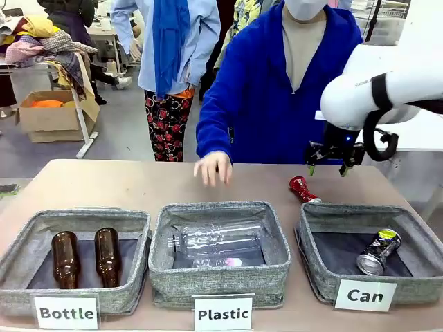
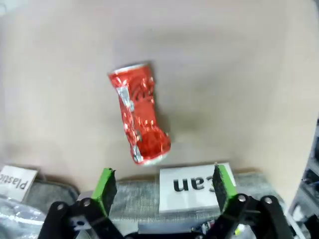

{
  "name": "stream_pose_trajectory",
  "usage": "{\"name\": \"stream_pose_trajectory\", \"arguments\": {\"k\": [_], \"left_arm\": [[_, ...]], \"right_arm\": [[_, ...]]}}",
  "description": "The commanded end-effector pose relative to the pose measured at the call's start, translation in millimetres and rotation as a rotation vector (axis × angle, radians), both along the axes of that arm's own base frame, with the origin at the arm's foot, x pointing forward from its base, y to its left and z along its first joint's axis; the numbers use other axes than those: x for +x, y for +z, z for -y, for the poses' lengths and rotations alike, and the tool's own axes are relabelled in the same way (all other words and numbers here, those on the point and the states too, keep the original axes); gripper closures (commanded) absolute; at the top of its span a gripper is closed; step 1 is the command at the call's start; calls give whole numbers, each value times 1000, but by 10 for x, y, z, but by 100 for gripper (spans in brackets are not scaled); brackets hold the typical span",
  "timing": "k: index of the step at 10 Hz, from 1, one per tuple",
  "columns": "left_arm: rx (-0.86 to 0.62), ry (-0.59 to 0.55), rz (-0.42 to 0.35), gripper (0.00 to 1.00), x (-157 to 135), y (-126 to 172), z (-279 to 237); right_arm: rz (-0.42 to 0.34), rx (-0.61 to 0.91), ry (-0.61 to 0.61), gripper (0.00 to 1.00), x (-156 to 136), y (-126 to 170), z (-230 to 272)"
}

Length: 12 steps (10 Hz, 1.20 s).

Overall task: Sort the can waste into the basket.
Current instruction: Pick up the can waste from the table and place it in the right Fabric basket.

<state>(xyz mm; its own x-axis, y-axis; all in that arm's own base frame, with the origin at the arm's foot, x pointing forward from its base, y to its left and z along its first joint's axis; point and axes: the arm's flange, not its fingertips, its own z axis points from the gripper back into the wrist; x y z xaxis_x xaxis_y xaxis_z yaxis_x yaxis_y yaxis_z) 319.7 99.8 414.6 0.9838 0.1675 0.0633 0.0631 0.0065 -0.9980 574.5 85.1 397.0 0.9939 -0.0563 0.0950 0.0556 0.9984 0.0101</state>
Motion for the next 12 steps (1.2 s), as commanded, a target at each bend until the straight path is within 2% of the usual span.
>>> {"name": "stream_pose_trajectory", "arguments": {"k": [1, 2, 5, 9, 12], "left_arm": [[-4, -10, 16, 0, -40, 18, 0], [-4, -10, 16, 0, -40, 18, 0], [-4, -10, 16, 0, -40, 18, 0], [-4, -10, 16, 0, -40, 18, 0], [-4, -10, 16, 0, -40, 18, 0]], "right_arm": [[-39, -7, 93, 0, 319, -141, -78], [-55, -10, 124, 0, 411, -289, -136], [-151, 5, 317, 0, 543, -731, -379], [-199, 5, 323, 0, 581, -1032, -487], [-215, 0, 301, 0, 589, -1049, -481]]}}
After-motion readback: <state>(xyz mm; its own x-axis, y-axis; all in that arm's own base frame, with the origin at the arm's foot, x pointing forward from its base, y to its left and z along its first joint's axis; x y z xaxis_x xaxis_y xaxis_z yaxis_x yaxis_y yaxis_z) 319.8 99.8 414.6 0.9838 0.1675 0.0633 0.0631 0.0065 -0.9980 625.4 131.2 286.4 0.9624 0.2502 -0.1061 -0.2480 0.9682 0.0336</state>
